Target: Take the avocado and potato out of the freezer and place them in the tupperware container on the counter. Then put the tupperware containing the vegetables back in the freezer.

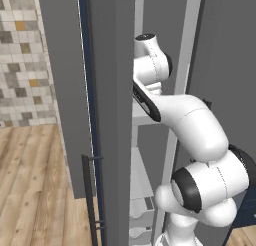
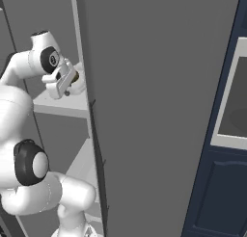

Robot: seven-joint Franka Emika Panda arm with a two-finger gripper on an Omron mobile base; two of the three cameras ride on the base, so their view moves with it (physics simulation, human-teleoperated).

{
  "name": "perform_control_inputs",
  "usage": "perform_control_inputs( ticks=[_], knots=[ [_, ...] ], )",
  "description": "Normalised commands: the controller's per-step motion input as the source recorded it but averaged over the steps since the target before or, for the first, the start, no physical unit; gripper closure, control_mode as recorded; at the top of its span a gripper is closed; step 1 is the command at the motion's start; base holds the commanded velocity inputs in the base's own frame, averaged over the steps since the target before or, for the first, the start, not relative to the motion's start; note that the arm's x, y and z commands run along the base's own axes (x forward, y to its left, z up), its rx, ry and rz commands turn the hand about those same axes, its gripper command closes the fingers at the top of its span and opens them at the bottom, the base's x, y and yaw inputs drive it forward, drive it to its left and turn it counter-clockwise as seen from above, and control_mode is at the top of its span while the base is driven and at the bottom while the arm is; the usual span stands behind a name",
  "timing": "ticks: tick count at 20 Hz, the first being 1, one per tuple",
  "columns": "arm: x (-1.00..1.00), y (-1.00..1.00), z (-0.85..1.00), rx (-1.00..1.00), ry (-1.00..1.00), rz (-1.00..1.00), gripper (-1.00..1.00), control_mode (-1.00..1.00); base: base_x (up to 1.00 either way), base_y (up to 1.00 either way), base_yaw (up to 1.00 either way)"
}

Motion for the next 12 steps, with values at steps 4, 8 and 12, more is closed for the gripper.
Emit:
perform_control_inputs(
  ticks=[4, 8, 12],
  knots=[
    [0.36, 0.00, -0.06, 0.06, 0.00, 0.10, 1.00, -1.00, 0.00, 0.00, 0.00],
    [0.43, 0.03, -0.16, 0.03, 0.00, 0.07, 1.00, -1.00, 0.00, 0.00, 0.00],
    [0.45, 0.11, -0.22, 0.00, 0.00, 0.01, 1.00, -1.00, 0.00, 0.00, 0.00]
  ],
)
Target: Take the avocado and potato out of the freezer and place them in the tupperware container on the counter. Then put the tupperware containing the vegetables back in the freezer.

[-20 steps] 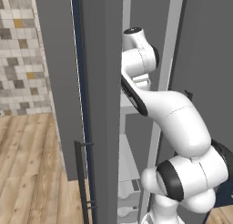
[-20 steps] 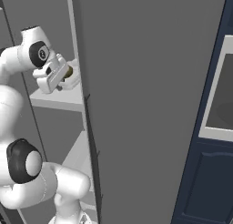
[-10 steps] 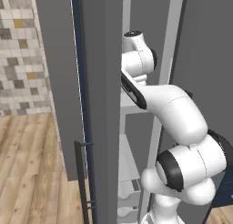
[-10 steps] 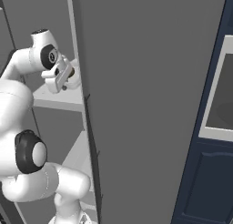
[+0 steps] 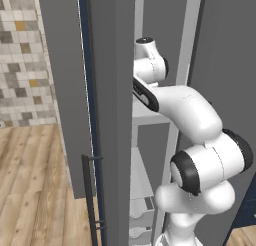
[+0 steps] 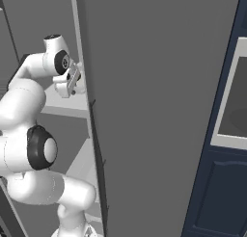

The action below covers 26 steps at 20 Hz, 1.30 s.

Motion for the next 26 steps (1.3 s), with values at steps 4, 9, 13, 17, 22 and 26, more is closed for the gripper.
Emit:
perform_control_inputs(
  ticks=[4, 9, 13, 17, 22, 26],
  knots=[
    [0.43, 0.15, -0.25, 0.00, 0.00, 0.00, 1.00, -1.00, 0.00, 0.00, 0.00],
    [0.37, 0.06, -0.30, 0.00, 0.00, 0.00, 1.00, -1.00, 0.00, 0.00, 0.00],
    [0.35, 0.00, -0.26, 0.00, 0.00, 0.00, 1.00, -1.00, 0.00, 0.00, 0.00],
    [0.19, 0.09, -0.18, 0.00, 0.00, 0.00, -1.00, -1.00, 0.00, 0.00, 0.00],
    [-0.21, 0.00, 0.00, 0.00, -0.01, 0.00, -1.00, -1.00, 0.00, 0.00, 0.00],
    [-0.45, 0.00, 0.09, 0.00, -0.08, 0.00, -1.00, -1.00, 0.00, 0.00, 0.00]
  ],
)
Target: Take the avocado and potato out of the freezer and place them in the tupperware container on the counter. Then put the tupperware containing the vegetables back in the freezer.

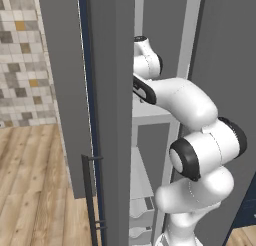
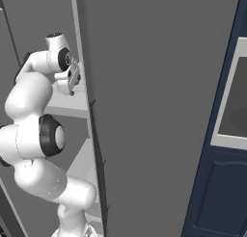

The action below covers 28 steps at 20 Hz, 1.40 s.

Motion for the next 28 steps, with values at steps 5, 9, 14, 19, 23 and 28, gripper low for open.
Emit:
perform_control_inputs(
  ticks=[5, 9, 14, 19, 23, 28],
  knots=[
    [-0.37, 0.00, 0.20, 0.00, -0.10, 0.00, -1.00, -1.00, 0.00, 0.00, 0.00],
    [-0.33, 0.00, 0.33, 0.00, -0.12, 0.00, -1.00, -1.00, 0.00, 0.00, 0.00],
    [-0.46, 0.00, 0.28, 0.01, -0.13, 0.00, -1.00, -1.00, 0.00, 0.00, 0.00],
    [-0.77, -0.12, 0.16, 0.02, -0.15, 0.00, -1.00, -1.00, 0.00, 0.00, 0.00],
    [-0.97, -0.32, 0.24, 0.07, -0.15, 0.00, -1.00, -1.00, 0.00, 0.00, 0.00],
    [-1.00, -0.31, 0.24, 0.08, -0.15, 0.00, -1.00, -1.00, 0.00, 0.00, 0.00]
  ],
)
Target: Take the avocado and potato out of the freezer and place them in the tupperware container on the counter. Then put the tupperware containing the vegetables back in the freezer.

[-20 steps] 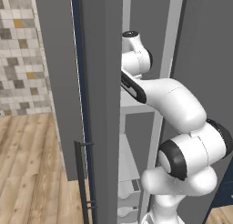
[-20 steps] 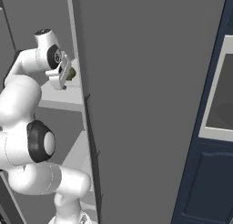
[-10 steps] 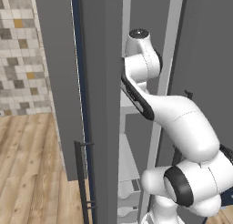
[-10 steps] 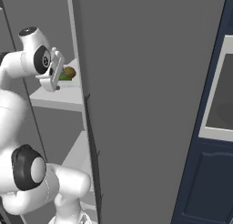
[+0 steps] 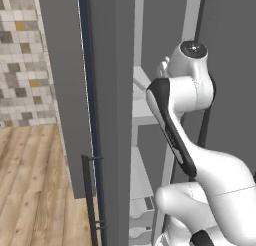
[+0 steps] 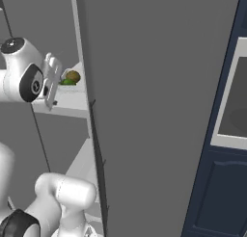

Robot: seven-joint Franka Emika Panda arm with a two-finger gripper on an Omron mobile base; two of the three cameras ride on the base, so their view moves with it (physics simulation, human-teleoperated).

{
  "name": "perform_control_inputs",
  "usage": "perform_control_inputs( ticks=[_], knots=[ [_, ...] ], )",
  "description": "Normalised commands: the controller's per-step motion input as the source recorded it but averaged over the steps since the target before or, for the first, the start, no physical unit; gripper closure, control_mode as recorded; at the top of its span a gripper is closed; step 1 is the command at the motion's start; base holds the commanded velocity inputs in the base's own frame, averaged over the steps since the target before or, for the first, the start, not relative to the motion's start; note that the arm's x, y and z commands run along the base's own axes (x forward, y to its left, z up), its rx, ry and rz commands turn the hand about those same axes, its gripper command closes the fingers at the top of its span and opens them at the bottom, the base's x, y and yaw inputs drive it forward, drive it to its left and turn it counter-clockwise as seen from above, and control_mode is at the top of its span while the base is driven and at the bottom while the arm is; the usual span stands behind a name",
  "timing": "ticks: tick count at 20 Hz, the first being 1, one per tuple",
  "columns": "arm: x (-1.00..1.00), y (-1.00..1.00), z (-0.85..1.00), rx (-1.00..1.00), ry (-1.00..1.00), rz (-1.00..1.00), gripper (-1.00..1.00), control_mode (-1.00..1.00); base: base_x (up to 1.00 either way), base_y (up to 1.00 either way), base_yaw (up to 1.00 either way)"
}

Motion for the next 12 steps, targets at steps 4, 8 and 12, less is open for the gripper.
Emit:
perform_control_inputs(
  ticks=[4, 8, 12],
  knots=[
    [-1.00, -0.09, 0.19, 0.05, -0.16, 0.00, -1.00, -1.00, 0.00, 0.00, 0.00],
    [-1.00, -0.13, 0.24, 0.03, -0.14, 0.00, -1.00, -1.00, 0.00, 0.00, 0.00],
    [-1.00, -0.18, 0.20, 0.00, -0.05, 0.00, -1.00, -1.00, 0.00, 0.00, 0.00]
  ],
)
